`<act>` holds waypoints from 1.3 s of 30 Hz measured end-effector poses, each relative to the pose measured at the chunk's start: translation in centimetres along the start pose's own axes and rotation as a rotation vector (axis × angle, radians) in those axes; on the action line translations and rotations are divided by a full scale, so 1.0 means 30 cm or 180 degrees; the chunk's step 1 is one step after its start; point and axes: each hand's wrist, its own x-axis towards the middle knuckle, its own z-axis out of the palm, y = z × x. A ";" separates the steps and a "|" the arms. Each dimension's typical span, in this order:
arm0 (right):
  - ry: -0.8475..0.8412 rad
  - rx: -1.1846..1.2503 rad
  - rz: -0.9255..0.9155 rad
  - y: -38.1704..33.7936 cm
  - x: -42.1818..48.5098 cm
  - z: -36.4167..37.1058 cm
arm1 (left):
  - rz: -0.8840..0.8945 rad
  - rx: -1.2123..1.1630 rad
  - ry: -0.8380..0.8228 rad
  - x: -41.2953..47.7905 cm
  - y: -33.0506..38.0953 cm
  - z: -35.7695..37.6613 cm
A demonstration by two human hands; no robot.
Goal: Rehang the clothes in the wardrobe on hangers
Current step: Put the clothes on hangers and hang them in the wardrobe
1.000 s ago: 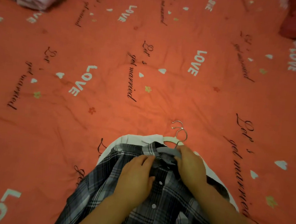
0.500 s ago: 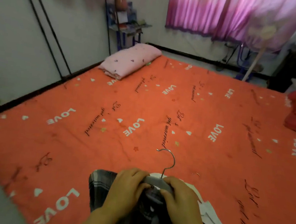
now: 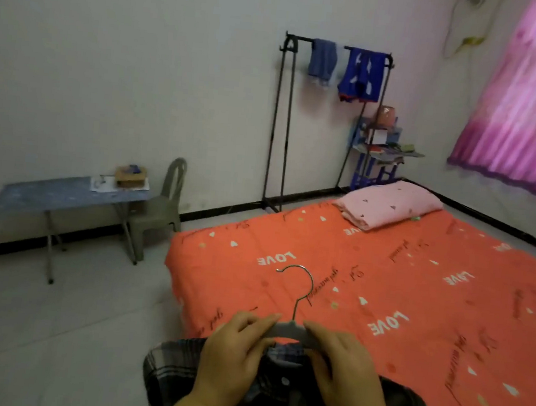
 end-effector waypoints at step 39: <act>0.0201 0.1794 -0.3531 -2.469 1.516 1.671 | -0.1752 0.3210 0.2767 0.057 -1.864 -2.222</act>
